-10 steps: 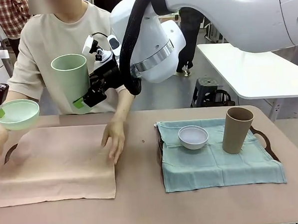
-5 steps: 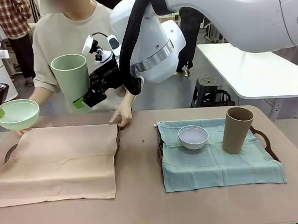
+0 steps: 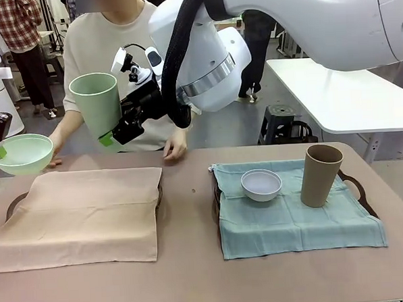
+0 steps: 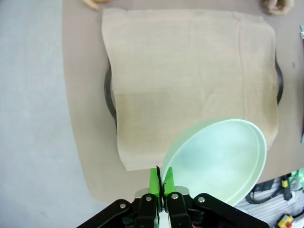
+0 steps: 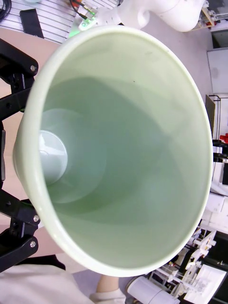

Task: Set up a tray with a mat and arrange the tableware.
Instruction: Place the Picnic Bowl and Reusable plastic cup back onto the Handle tray in front of the human's position.

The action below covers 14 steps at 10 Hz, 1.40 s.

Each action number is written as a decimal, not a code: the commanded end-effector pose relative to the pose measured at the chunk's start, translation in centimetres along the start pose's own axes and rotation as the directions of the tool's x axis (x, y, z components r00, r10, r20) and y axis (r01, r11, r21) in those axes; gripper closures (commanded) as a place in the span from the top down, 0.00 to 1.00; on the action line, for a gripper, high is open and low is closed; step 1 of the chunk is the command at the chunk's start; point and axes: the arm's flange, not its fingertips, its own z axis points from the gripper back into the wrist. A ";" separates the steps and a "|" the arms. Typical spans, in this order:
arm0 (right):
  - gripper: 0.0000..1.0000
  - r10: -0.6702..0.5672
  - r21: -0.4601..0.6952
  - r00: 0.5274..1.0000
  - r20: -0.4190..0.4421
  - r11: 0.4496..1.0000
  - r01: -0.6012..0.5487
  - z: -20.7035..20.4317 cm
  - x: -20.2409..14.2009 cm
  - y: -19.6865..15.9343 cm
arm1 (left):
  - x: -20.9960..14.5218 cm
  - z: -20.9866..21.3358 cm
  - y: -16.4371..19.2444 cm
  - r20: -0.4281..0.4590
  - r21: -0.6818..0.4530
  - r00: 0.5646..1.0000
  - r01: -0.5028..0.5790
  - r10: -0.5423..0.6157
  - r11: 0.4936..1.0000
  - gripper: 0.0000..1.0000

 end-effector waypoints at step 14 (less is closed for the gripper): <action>0.80 0.002 0.050 0.999 0.033 0.999 -0.003 -0.1 -0.7 -0.4 | 0.0 0.0 0.0 0.000 0.000 1.000 0.000 0.000 1.000 0.04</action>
